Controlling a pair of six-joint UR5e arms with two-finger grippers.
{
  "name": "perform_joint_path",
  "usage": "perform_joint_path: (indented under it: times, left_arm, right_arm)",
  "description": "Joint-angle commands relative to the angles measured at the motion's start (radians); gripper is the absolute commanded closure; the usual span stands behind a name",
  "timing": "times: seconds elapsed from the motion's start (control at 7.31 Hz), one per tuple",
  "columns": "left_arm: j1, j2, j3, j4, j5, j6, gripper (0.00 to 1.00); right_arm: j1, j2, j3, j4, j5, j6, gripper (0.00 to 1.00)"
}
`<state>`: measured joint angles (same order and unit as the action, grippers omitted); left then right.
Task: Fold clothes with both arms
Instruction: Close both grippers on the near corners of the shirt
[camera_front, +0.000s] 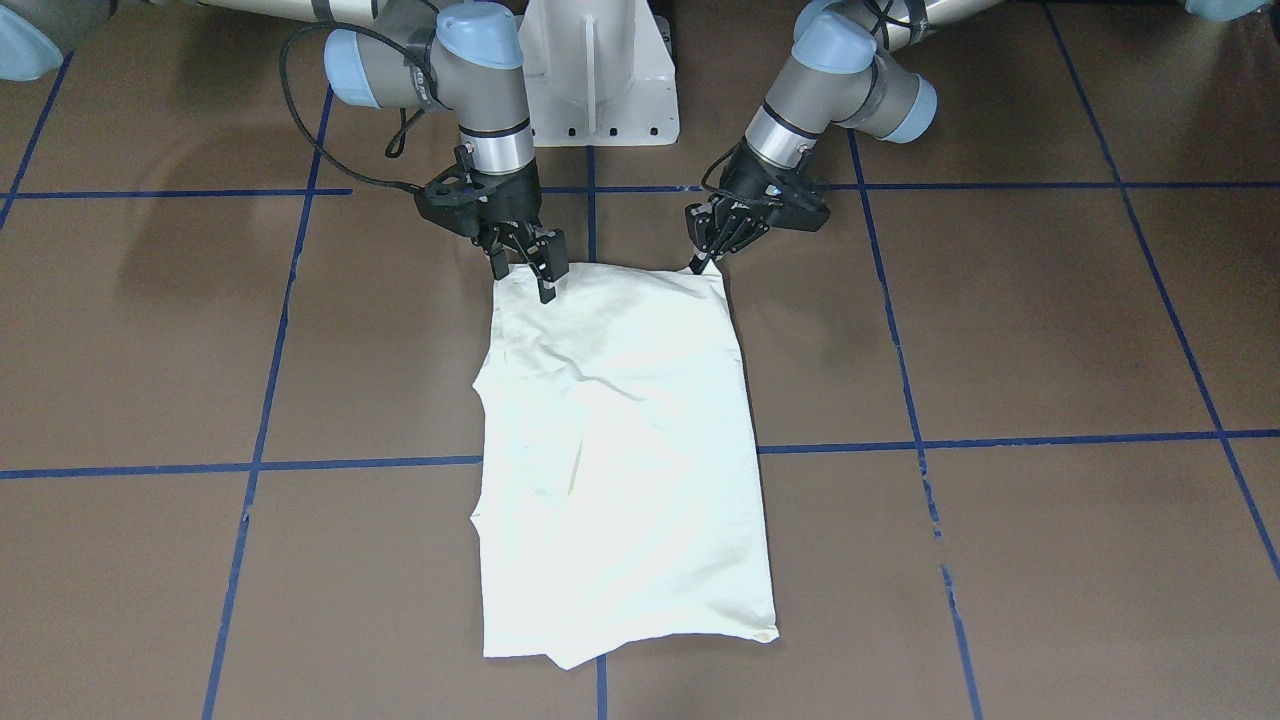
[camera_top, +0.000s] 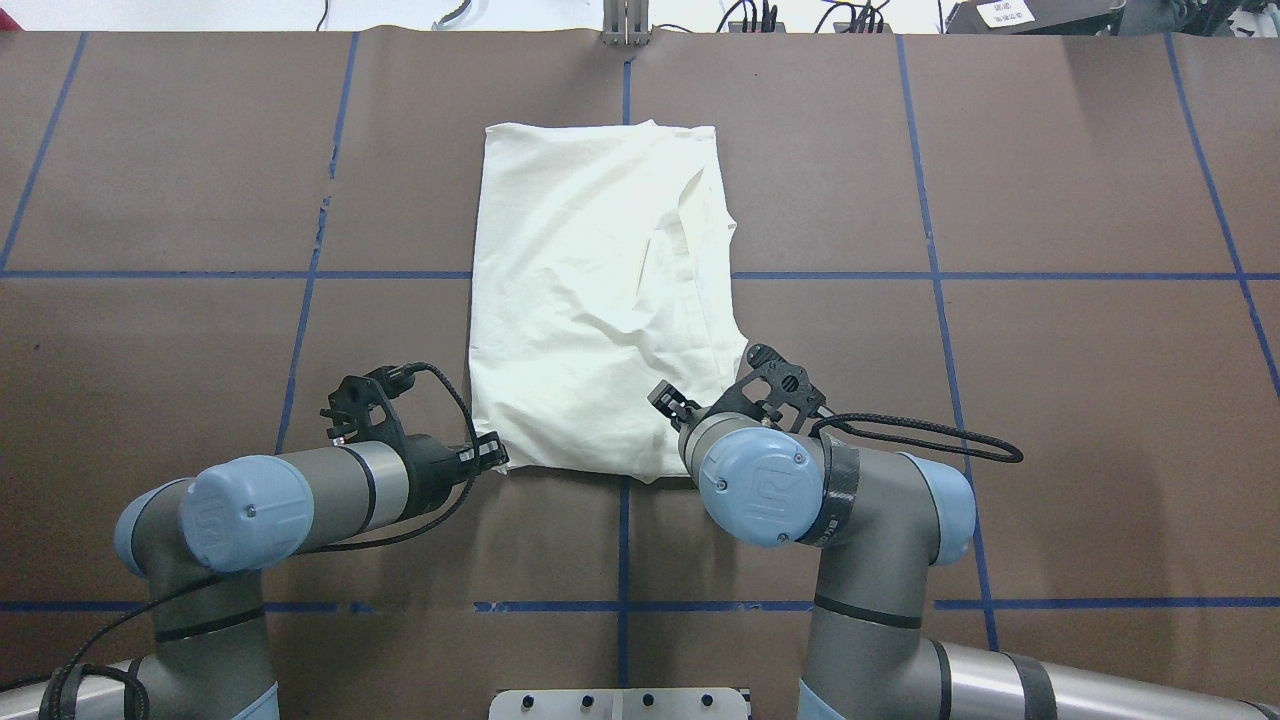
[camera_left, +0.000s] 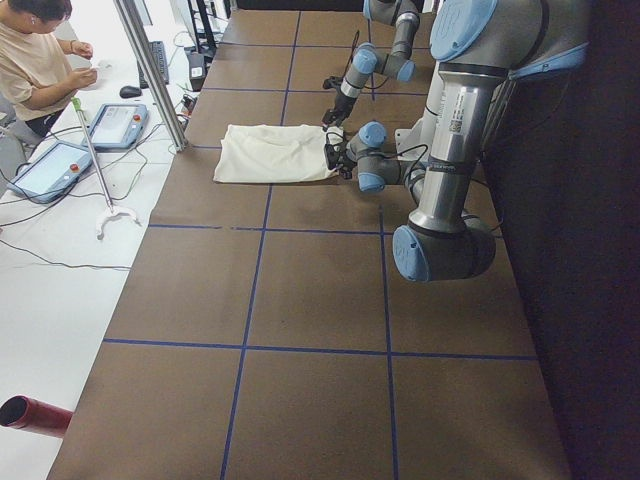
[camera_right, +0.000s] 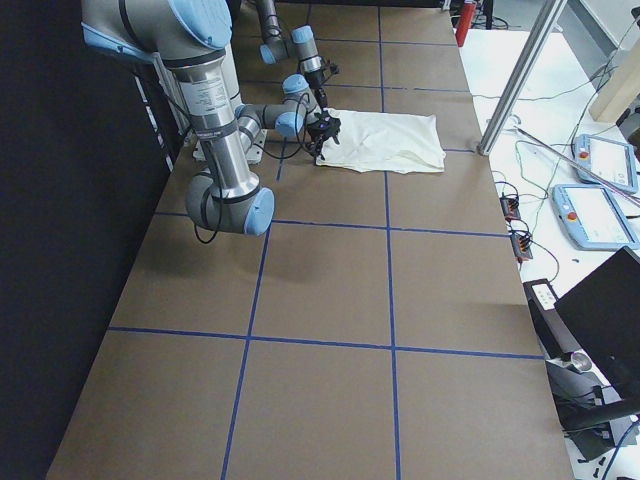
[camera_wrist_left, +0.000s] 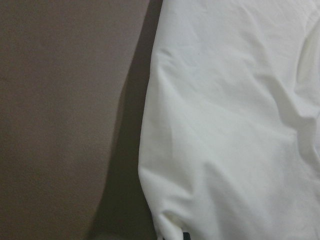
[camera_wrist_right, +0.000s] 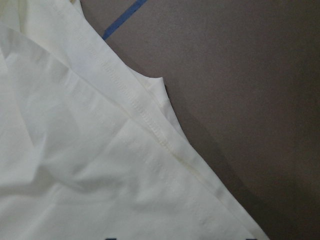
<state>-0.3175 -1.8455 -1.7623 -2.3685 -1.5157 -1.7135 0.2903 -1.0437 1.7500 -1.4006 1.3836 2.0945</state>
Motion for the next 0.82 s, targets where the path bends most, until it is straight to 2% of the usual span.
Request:
perform_joint_path:
  times: [0.0, 0.68]
  left_arm:
    - [0.0, 0.0, 0.0, 0.0, 0.0, 0.0, 1.0]
    - [0.0, 0.0, 0.0, -0.002, 0.0, 0.0, 1.0]
  right_arm:
    - [-0.005, 0.008, -0.012, -0.001, -0.005, 0.006, 0.11]
    - [-0.013, 0.01, -0.029, -0.006, -0.012, 0.007, 0.14]
